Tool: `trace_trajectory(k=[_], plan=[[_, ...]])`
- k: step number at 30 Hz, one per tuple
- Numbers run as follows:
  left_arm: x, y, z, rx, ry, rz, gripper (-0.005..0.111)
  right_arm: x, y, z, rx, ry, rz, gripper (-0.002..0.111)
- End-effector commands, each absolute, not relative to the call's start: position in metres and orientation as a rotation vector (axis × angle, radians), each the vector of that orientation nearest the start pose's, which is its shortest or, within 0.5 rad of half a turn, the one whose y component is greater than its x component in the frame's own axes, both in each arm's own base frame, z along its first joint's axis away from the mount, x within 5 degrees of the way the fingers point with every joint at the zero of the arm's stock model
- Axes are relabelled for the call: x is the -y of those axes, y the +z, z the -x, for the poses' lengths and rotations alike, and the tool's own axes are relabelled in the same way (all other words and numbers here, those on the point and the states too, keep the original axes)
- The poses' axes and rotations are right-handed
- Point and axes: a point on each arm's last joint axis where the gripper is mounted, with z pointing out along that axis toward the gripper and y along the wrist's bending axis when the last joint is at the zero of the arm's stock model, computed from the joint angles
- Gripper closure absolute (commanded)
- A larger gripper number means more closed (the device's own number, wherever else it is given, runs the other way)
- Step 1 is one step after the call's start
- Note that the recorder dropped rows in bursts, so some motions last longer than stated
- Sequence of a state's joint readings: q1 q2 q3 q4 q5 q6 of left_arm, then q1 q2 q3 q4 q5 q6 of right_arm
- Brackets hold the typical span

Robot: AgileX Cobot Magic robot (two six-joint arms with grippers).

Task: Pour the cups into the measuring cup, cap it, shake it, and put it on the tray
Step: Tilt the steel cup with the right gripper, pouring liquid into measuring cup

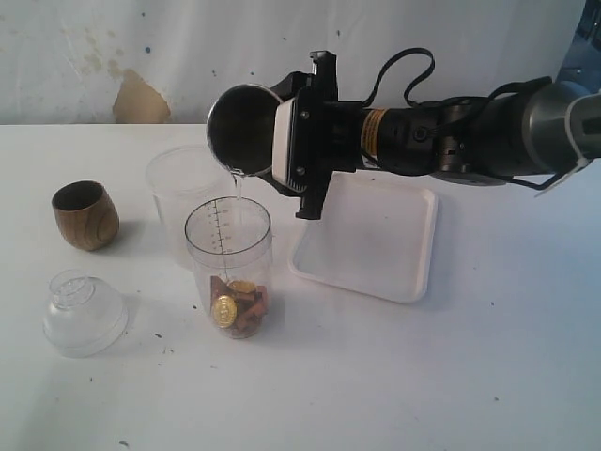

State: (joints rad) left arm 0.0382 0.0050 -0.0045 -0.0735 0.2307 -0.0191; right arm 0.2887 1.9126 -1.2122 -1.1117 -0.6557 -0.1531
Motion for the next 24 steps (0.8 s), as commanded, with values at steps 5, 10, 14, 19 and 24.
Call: trace_trajectory(k=[5,10,14,19,24], plan=[[-0.0006,0.1922,-0.0555,-1.713,-0.054,0.097,0.106,-0.1704,0.2411,-0.3888,-0.973,-0.105,1.458,0.108],[-0.0006,0.1922,-0.0555,-1.713,-0.054,0.097,0.106,-0.1704,0.2411,-0.3888,-0.954,-0.124,1.471,0.108],[-0.0006,0.1922,-0.0555,-1.713,-0.054,0.097,0.106,-0.1704,0.2411,-0.3888,-0.926,-0.152,1.490,0.108],[-0.0006,0.1922,-0.0555,-1.713,-0.054,0.097,0.106,-0.1704,0.2411,-0.3888,-0.903,-0.175,1.505,0.108],[-0.0006,0.1922,-0.0555,-1.713,-0.054,0.097,0.106,-0.1704,0.2411,-0.3888,-0.874,-0.203,1.523,0.108]])
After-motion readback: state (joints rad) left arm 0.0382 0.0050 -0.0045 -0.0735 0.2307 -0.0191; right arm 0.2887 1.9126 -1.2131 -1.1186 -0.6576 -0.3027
